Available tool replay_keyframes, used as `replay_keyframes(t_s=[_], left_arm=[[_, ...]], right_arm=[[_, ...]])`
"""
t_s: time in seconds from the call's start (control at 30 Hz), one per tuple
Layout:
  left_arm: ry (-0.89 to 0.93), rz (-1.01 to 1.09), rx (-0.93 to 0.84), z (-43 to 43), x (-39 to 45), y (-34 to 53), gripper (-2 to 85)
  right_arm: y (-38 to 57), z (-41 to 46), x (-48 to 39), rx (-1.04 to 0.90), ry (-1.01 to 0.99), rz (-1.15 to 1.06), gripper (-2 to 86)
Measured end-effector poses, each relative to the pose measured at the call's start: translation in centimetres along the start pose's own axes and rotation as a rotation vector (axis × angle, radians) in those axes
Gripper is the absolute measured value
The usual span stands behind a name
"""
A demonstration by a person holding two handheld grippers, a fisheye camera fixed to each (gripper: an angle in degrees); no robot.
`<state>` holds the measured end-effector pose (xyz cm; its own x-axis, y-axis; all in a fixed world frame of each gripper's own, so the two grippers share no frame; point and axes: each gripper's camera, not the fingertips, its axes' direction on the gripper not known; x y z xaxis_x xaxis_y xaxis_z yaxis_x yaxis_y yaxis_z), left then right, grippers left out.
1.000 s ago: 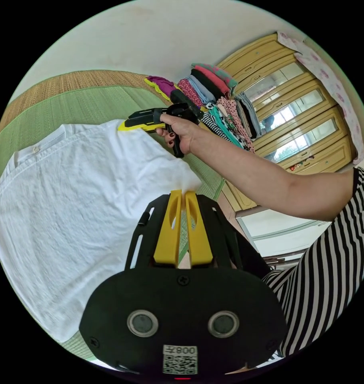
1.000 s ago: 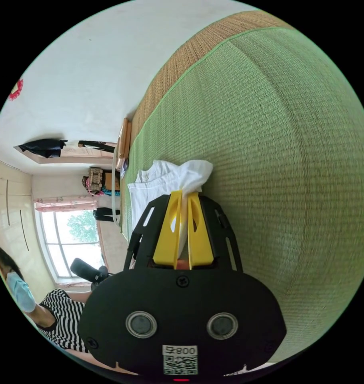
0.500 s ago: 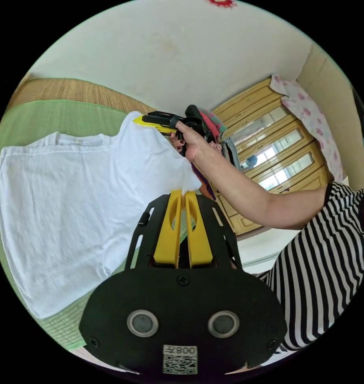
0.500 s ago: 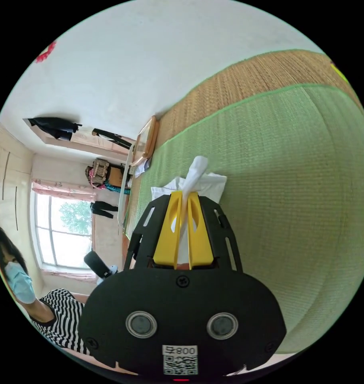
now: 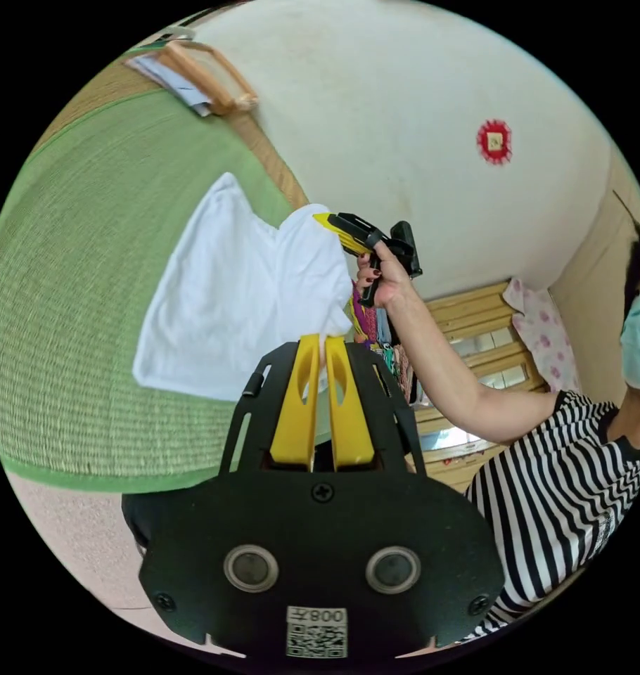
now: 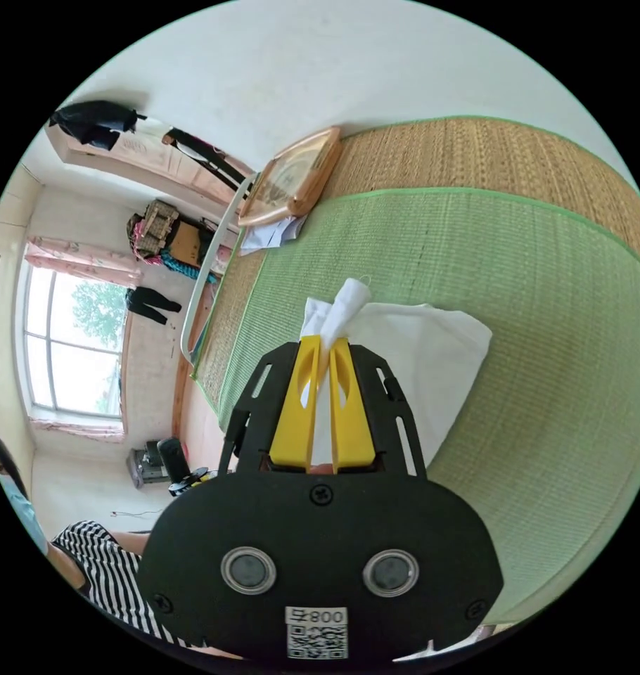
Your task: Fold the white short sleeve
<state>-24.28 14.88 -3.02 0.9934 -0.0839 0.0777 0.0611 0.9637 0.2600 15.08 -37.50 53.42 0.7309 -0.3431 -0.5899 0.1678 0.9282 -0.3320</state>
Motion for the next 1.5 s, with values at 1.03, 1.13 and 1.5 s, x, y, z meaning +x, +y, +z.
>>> replay_keyframes(t_s=[1.03, 1.13, 1.5], left_arm=[[0.045, -0.27, 0.017, -22.5, 0.0, -5.6, 1.8], [0.047, -0.271, 0.014, -23.6, 0.6, -5.6, 1.7], [-0.018, -0.253, 0.03, -27.9, 4.2, -3.4, 0.6]], right_arm=[[-4.4, 23.5, -3.0, -0.219, 0.102, -0.04, 6.2], [-3.8, 23.9, -3.2, -0.204, 0.084, -0.064, 6.6], [4.0, 21.3, -4.8, -0.169, 0.081, -0.231, 6.5]])
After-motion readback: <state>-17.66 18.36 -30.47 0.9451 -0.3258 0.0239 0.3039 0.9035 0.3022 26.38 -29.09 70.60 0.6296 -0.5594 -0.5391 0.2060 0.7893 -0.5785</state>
